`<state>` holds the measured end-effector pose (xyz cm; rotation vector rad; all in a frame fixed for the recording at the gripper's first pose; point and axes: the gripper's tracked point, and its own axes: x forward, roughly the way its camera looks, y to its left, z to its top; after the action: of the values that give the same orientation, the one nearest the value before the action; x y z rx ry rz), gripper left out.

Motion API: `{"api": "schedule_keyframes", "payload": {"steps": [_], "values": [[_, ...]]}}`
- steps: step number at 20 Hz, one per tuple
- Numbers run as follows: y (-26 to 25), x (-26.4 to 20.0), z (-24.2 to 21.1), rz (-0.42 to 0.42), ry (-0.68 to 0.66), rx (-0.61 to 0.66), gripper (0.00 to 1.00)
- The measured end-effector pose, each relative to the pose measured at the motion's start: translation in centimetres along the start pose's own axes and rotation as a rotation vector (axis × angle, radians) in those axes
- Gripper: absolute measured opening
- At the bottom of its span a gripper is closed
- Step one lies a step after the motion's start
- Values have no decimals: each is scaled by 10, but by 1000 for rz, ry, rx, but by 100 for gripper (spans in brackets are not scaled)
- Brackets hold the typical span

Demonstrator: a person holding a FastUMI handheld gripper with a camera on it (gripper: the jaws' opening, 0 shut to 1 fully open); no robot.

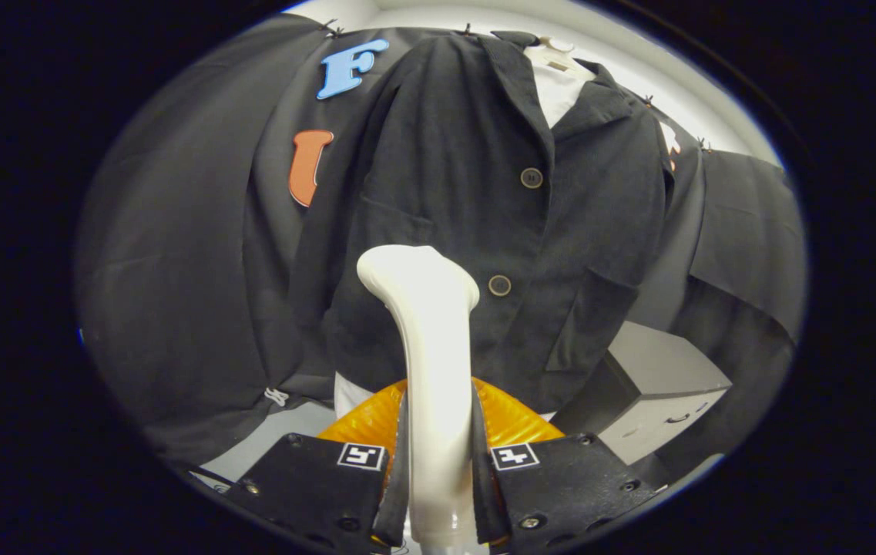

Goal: Iron the clothes twice with a garment steamer, once on the left side and once on the right side.

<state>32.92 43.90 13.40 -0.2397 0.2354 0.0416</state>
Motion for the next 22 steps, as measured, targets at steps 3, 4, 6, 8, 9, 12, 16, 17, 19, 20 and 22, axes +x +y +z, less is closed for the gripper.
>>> {"api": "schedule_keyframes", "payload": {"steps": [3,4,6,8,9,12,16,17,19,20,22], "values": [[3,3,-16,6,28,11,37],[3,4,-22,9,38,10,37],[6,5,-34,13,57,16,37],[7,9,-46,19,81,18,37],[7,11,-53,19,90,20,37],[12,13,-75,32,128,27,37],[14,14,-89,31,151,41,37],[14,14,-90,30,152,39,37],[14,12,-90,35,153,38,37],[13,10,-90,40,152,39,37],[7,2,-88,50,136,43,37]]}}
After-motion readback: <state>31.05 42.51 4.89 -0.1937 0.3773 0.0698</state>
